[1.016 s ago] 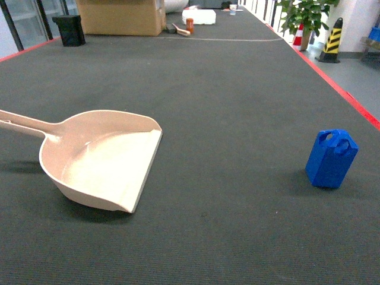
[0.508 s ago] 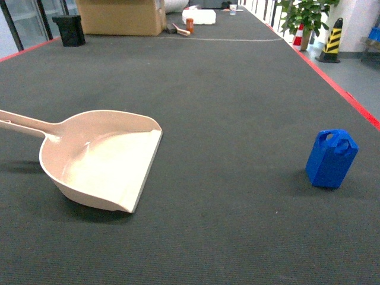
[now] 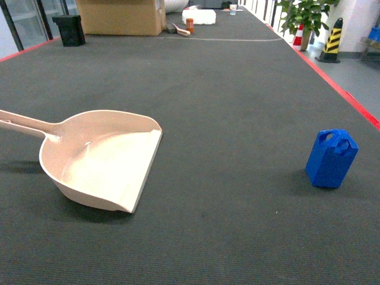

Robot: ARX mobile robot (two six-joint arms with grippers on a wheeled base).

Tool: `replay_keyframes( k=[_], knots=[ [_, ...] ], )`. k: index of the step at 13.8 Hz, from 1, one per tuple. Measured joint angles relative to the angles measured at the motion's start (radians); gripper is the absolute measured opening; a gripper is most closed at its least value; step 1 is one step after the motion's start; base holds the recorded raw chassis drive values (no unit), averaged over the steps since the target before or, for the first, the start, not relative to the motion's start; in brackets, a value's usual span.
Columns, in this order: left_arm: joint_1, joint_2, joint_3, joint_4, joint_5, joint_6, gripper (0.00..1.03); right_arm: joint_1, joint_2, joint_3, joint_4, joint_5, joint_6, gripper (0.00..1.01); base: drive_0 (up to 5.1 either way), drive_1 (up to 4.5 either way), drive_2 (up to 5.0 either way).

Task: Place part in tray to right shelf

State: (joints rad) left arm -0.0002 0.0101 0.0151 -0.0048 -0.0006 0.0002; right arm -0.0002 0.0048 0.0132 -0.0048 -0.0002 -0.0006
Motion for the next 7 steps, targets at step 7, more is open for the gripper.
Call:
replay_keyframes(
  k=[7],
  knots=[
    [0.0, 0.0, 0.0, 0.0, 0.0, 0.0, 0.98, 0.0, 0.0, 0.0, 0.0, 0.0, 0.0, 0.98, 0.0, 0.0, 0.0]
  ],
)
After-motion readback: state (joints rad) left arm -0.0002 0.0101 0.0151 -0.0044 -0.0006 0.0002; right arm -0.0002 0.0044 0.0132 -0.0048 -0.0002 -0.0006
